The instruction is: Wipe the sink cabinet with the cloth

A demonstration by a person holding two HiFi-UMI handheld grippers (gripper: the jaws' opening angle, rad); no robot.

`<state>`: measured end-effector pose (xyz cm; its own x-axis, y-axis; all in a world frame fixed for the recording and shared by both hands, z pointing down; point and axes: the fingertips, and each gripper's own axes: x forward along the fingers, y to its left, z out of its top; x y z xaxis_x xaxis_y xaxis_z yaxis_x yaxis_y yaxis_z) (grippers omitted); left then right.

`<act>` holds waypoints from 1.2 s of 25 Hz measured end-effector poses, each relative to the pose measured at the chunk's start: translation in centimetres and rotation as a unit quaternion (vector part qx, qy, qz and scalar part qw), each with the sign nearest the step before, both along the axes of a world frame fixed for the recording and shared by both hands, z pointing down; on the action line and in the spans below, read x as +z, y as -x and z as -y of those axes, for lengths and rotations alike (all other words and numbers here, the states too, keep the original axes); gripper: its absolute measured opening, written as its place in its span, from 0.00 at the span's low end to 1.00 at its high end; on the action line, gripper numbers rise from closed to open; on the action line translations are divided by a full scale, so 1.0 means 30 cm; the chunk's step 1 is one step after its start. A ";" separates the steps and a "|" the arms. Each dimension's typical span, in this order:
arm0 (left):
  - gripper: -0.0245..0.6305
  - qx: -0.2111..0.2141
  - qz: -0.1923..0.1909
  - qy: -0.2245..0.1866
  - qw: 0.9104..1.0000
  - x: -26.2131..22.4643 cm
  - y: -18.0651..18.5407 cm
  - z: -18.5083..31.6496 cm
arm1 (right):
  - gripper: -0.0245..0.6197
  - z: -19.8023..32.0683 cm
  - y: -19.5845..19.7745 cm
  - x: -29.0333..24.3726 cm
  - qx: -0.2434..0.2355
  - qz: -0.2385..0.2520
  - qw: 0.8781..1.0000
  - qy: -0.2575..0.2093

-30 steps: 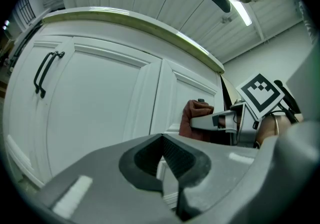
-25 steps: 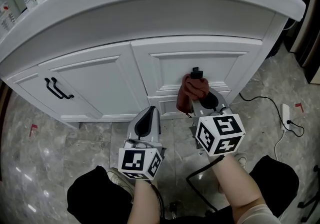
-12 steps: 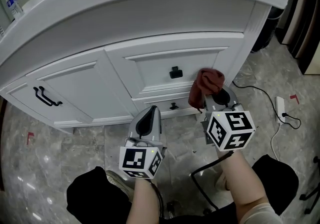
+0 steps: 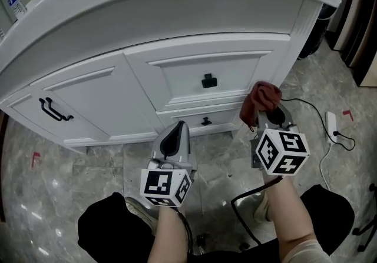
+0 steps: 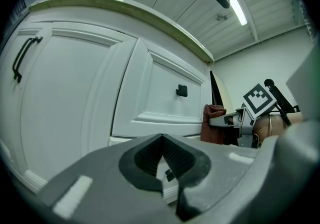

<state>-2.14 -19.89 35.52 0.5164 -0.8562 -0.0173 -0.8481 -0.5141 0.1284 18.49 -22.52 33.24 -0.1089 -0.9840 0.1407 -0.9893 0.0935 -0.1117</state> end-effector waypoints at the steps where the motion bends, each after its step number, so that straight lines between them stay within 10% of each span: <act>1: 0.04 -0.001 0.000 0.002 1.000 0.005 0.006 -0.001 | 0.15 -0.002 -0.021 0.013 0.010 0.005 1.000 0.005; 6: 0.04 -0.011 0.005 0.011 1.000 0.043 0.052 -0.001 | 0.15 -0.019 0.051 0.092 -0.011 0.013 1.000 0.016; 21: 0.04 -0.066 0.039 0.023 0.997 0.107 0.308 -0.025 | 0.15 0.001 0.802 0.264 -0.229 -0.033 0.972 0.041; 30: 0.04 -0.065 0.032 0.027 0.997 0.121 0.312 -0.015 | 0.16 0.039 0.817 0.297 -0.228 -0.050 0.971 0.046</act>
